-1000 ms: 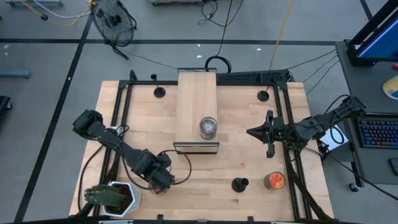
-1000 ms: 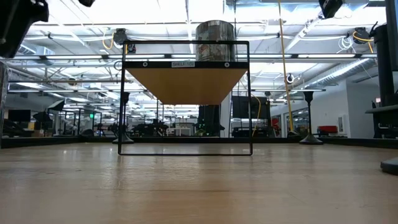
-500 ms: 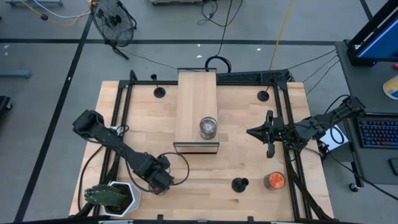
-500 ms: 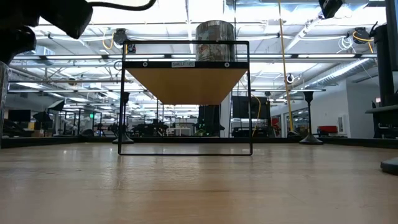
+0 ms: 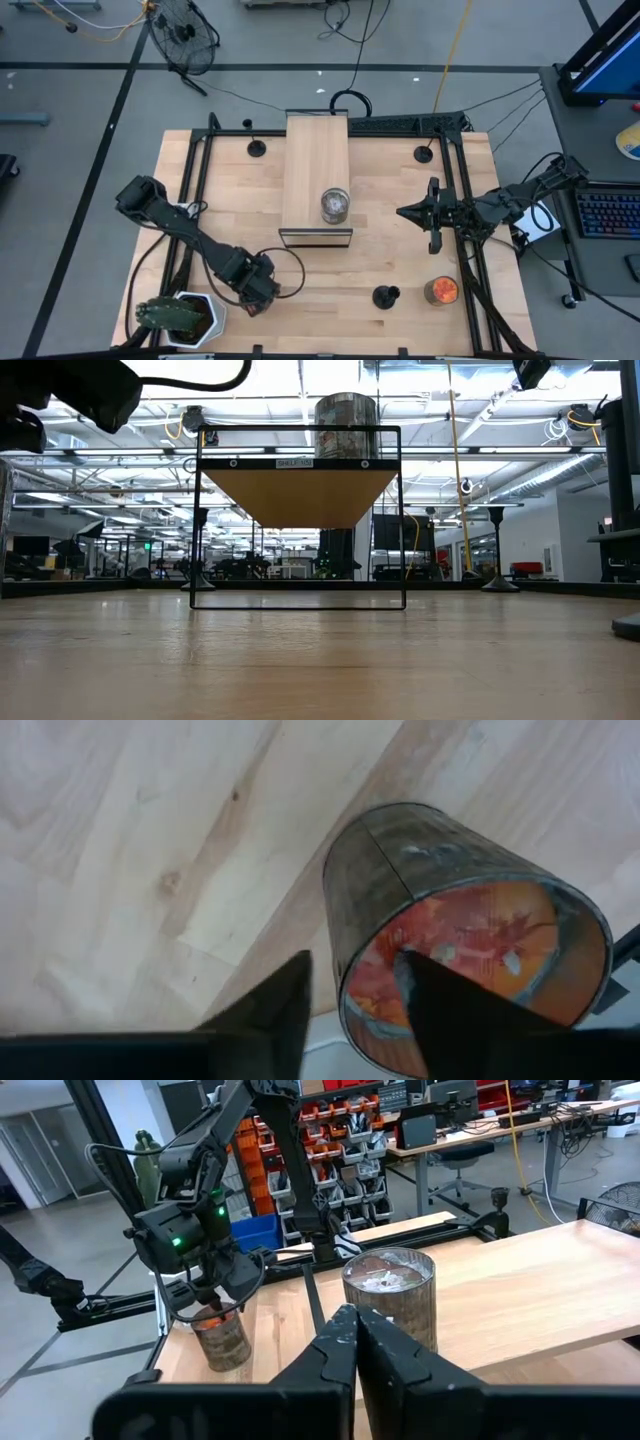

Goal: Pick & Place candle stick holders
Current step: Put the left orange scented candle on the shelf

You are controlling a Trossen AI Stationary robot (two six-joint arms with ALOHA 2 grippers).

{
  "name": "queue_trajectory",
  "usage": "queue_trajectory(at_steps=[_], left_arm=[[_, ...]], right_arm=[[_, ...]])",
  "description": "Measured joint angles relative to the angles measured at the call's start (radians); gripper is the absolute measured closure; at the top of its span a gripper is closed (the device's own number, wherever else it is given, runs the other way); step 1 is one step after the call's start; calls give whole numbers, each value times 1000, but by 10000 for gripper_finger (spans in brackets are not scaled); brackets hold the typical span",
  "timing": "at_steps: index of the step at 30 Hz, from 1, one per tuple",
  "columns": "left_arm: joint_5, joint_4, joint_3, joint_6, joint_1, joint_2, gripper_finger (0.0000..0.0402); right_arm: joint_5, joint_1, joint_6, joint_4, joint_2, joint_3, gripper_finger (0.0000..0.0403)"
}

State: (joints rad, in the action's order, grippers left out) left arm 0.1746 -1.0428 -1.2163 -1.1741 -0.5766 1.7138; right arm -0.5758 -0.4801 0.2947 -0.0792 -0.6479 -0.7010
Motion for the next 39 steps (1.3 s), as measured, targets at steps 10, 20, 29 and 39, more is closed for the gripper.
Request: queue_trajectory(at_steps=[10,20,29,39], left_arm=[[-3,-9,1,-44,0,1,390],[-3,-2,0,-62,0,-20,397],[-1,2,-15,-80,0,-114,399],[-85,110,-18,-160,0,-260,400]], right_arm=[[0,0,0,0,0,0,402],[0,0,8,0,-1,0,403],[0,0,7,0,-1,0,403],[0,0,5,0,-1,0,403]])
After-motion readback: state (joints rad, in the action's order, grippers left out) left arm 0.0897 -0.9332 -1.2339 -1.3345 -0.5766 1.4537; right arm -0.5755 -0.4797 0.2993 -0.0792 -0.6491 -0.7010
